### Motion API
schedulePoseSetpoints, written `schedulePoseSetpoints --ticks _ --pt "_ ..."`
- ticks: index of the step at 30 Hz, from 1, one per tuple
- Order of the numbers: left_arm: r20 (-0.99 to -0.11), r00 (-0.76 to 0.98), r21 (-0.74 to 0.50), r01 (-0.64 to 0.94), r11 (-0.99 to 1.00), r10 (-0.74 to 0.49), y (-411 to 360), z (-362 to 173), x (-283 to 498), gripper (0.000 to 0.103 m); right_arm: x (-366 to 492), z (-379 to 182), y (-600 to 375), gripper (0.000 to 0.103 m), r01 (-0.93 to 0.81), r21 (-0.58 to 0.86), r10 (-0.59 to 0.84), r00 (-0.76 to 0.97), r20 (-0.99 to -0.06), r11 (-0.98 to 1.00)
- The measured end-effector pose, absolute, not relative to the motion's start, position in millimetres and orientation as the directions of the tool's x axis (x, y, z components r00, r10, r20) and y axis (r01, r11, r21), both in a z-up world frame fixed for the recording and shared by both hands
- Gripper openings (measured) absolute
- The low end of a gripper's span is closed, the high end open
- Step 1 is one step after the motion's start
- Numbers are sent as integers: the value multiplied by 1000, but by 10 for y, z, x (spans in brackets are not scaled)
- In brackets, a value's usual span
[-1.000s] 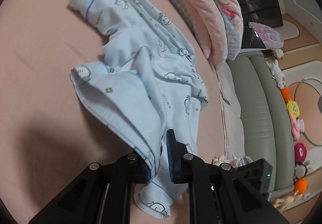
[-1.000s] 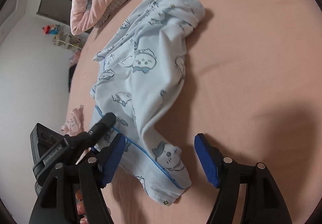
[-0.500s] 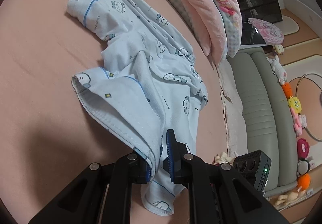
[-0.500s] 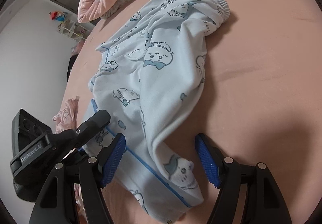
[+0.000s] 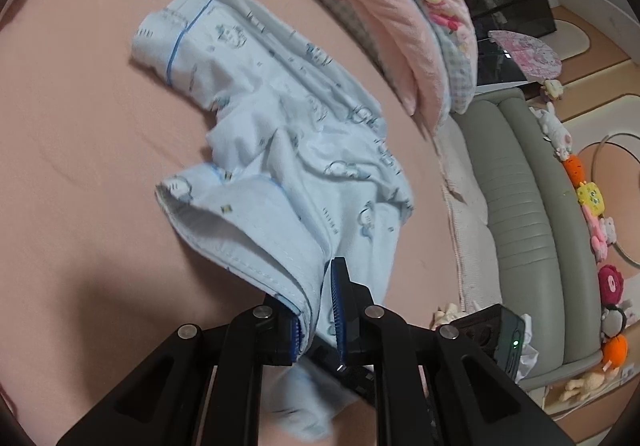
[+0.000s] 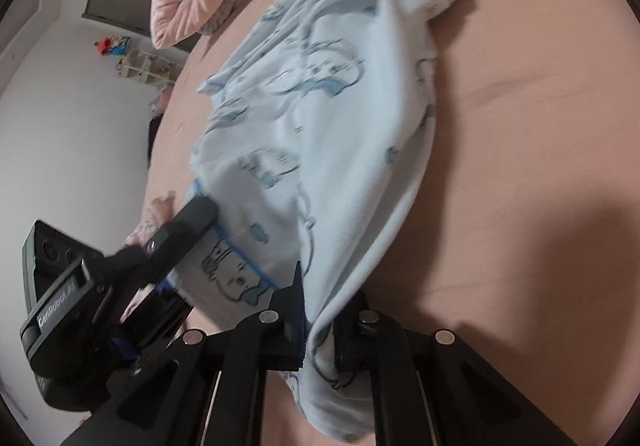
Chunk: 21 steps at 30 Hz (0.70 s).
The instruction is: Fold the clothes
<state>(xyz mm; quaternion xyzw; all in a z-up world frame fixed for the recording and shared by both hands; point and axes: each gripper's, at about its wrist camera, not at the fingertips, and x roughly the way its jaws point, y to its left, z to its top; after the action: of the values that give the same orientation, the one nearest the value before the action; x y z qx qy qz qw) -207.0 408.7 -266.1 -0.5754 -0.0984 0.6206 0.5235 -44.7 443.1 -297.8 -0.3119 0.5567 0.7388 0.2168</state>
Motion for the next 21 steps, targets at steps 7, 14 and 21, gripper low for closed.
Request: schedulePoseSetpoints --ticks 7,14,21 --pt "-613 144 -689 -579 -436 777 3949 -2455 -2212 11 -782 -2739 4212 7 -618 681 -42 -728 -684 -393" --pt "-588 144 -730 -517 -446 796 3795 -2468 -2397 11 -977 -2579 4072 5 -593 669 -38 -734 -678 -448" --pt "-548 147 -760 -499 -417 823 3667 -2330 -2461 11 -1133 -2409 3948 5 -563 658 -48 -740 -670 -500"
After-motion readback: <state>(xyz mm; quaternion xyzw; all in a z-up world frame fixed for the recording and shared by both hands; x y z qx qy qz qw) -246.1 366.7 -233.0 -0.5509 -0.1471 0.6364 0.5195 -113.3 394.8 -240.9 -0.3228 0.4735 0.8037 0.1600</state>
